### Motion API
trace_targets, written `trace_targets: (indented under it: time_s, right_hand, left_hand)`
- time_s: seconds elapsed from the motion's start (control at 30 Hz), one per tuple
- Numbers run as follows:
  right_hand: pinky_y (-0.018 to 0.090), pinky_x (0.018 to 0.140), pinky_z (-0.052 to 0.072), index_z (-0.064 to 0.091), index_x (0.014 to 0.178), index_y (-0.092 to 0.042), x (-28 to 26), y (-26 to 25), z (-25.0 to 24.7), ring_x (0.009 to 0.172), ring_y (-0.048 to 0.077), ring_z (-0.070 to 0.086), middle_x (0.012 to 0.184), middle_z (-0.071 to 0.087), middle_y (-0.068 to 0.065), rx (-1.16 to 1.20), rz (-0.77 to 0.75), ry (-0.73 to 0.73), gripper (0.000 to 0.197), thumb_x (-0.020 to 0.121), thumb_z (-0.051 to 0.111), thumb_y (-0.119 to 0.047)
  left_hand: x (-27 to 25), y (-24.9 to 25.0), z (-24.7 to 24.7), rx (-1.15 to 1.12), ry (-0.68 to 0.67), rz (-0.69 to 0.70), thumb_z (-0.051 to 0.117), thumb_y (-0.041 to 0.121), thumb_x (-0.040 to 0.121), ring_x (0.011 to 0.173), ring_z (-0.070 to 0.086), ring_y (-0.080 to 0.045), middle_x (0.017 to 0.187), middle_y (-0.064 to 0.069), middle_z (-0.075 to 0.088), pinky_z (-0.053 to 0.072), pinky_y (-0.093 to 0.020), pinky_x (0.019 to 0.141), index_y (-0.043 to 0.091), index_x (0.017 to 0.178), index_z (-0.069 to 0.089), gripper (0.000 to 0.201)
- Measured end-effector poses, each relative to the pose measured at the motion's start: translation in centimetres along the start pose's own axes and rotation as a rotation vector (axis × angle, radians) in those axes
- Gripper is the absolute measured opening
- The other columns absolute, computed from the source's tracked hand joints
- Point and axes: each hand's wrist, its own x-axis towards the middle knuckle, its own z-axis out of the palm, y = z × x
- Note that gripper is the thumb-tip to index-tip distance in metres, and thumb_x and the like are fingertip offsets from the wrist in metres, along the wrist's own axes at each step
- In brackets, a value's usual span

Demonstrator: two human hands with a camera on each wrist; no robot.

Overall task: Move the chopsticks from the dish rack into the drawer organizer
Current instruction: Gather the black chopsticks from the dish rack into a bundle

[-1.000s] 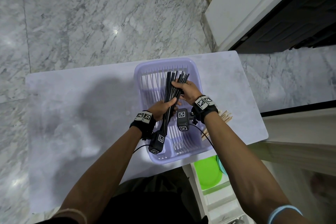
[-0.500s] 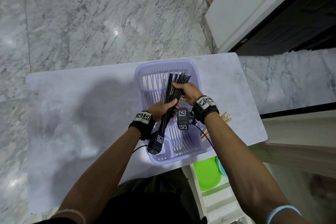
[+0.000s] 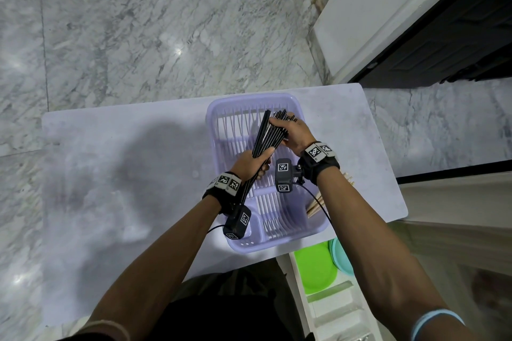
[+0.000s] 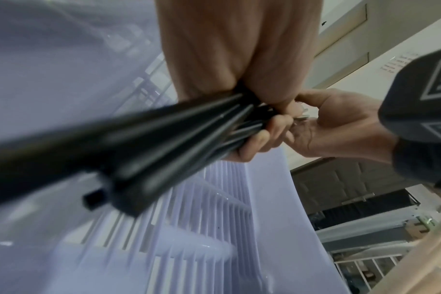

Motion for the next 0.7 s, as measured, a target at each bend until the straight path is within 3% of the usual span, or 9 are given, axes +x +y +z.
trace_targets:
  time_s: [0.07, 0.17, 0.23, 0.33, 0.53, 0.7]
  right_hand:
    - [0.021, 0.054, 0.051, 0.059, 0.085, -0.018, -0.1, -0.9, -0.1, 0.068, 0.015, 0.063, 0.076, 0.064, 0.003, -0.053, -0.032, 0.049, 0.016, 0.084, 0.071, -0.007]
    - [0.022, 0.057, 0.052, 0.064, 0.09, -0.016, 0.0, -1.9, -0.3, 0.063, 0.015, 0.062, 0.075, 0.063, 0.006, -0.17, -0.085, 0.075, 0.018, 0.08, 0.075, -0.006]
    - [0.022, 0.056, 0.053, 0.065, 0.085, -0.014, 0.2, -2.7, -0.5, 0.061, 0.015, 0.064, 0.073, 0.065, 0.008, -0.238, -0.103, 0.078, 0.017, 0.078, 0.077, -0.003]
    - [0.019, 0.052, 0.051, 0.066, 0.075, -0.011, 0.7, -3.8, -0.9, 0.055, 0.009, 0.065, 0.059, 0.067, -0.002, -0.332, -0.136, 0.057, 0.018, 0.075, 0.078, 0.002]
    - [0.011, 0.067, 0.05, 0.068, 0.07, -0.009, 0.9, -6.1, -1.7, 0.062, -0.001, 0.066, 0.06, 0.07, -0.011, -0.542, -0.247, -0.048, 0.017, 0.075, 0.077, 0.005]
    - [0.007, 0.066, 0.049, 0.068, 0.071, -0.008, 0.8, -7.2, -1.5, 0.062, -0.003, 0.065, 0.061, 0.07, -0.009, -0.522, -0.294, -0.042, 0.018, 0.076, 0.074, 0.008]
  left_hand:
    - [0.1, 0.1, 0.1, -0.009, 0.009, 0.016, 0.06, 0.041, 0.093, 0.04, 0.041, -0.011, 0.049, 0.001, 0.046, 0.037, -0.022, 0.044, 0.013, 0.065, 0.051, 0.041]
    - [0.3, 0.2, 0.1, -0.015, -0.003, 0.042, 0.061, 0.038, 0.093, 0.038, 0.039, -0.01, 0.048, 0.001, 0.042, 0.033, -0.022, 0.041, 0.014, 0.063, 0.05, 0.04]
    - [0.4, 0.2, 0.0, -0.007, 0.004, 0.049, 0.062, 0.035, 0.093, 0.038, 0.038, -0.01, 0.048, 0.002, 0.042, 0.033, -0.021, 0.039, 0.014, 0.064, 0.051, 0.038]
    - [0.4, 0.3, -0.1, 0.008, 0.0, 0.071, 0.064, 0.031, 0.092, 0.036, 0.039, -0.008, 0.049, 0.0, 0.042, 0.034, -0.019, 0.038, 0.01, 0.069, 0.054, 0.033]
    - [0.8, 0.3, -0.4, 0.092, 0.011, 0.148, 0.07, 0.03, 0.089, 0.037, 0.036, -0.011, 0.049, -0.007, 0.037, 0.034, -0.022, 0.041, 0.008, 0.066, 0.047, 0.039]
    - [1.6, 1.0, -0.3, 0.079, 0.012, 0.145, 0.072, 0.033, 0.086, 0.041, 0.032, -0.013, 0.049, -0.001, 0.034, 0.03, -0.023, 0.042, 0.018, 0.061, 0.039, 0.044]
